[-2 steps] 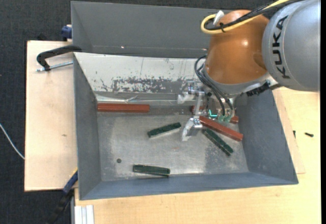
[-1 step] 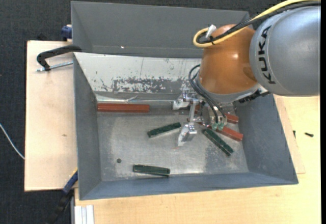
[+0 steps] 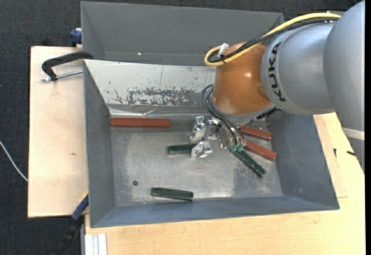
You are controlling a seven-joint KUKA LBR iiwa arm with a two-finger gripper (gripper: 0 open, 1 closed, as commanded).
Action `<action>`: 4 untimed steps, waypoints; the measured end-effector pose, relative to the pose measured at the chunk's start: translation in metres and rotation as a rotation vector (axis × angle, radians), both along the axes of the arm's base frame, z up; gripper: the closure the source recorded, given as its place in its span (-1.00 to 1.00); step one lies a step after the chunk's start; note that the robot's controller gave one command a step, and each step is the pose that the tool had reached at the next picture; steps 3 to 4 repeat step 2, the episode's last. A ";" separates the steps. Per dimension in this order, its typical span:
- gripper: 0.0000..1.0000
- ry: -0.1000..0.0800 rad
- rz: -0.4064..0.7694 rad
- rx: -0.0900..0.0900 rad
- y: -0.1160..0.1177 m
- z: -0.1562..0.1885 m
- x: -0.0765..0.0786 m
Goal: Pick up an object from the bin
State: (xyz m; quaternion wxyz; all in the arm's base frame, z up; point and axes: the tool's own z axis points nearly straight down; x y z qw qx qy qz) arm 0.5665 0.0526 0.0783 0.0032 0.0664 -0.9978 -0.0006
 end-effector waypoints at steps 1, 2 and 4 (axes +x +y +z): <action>1.00 -0.001 0.000 0.000 0.000 0.000 0.000; 1.00 -0.013 -0.052 0.001 -0.009 0.140 0.029; 1.00 -0.013 -0.052 0.001 -0.009 0.140 0.029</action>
Offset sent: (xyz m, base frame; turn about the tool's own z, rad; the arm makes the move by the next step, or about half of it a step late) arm 0.0278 -0.0104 0.1383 0.0522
